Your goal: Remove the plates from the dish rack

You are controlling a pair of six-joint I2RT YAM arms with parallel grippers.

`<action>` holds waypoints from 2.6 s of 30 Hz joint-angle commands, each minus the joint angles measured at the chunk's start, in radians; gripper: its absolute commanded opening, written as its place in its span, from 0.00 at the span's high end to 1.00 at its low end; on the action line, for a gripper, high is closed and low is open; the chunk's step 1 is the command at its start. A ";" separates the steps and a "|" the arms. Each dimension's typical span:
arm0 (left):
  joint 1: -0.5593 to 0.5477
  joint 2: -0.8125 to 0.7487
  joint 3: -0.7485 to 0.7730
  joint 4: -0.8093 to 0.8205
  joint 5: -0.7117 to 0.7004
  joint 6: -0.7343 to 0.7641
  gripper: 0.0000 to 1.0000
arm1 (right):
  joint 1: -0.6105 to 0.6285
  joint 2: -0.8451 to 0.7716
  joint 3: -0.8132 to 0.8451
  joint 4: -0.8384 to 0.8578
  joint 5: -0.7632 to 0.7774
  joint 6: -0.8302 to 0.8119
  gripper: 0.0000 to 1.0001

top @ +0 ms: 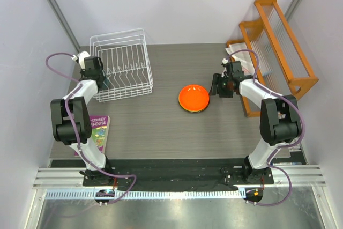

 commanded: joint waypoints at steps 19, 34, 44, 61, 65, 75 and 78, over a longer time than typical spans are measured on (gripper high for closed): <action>0.005 -0.282 0.066 -0.004 0.052 0.159 1.00 | 0.014 -0.074 -0.007 0.015 0.030 -0.001 0.34; -0.096 -0.495 -0.030 -0.058 0.435 -0.158 1.00 | 0.029 -0.261 -0.052 0.018 -0.028 0.021 0.33; -0.410 -0.394 -0.144 0.172 0.587 -0.346 1.00 | 0.048 -0.328 -0.150 0.257 -0.272 0.175 0.32; -0.692 -0.230 -0.152 0.380 0.609 -0.476 1.00 | 0.129 -0.209 -0.152 0.484 -0.430 0.284 0.32; -0.706 -0.221 -0.141 0.393 0.615 -0.475 1.00 | 0.144 -0.176 -0.150 0.495 -0.441 0.288 0.39; -0.706 -0.259 -0.144 0.301 0.521 -0.410 0.67 | 0.141 -0.248 -0.162 0.397 -0.301 0.221 0.99; -0.706 -0.264 -0.133 0.235 0.462 -0.369 0.24 | 0.132 -0.267 -0.164 0.362 -0.248 0.200 0.99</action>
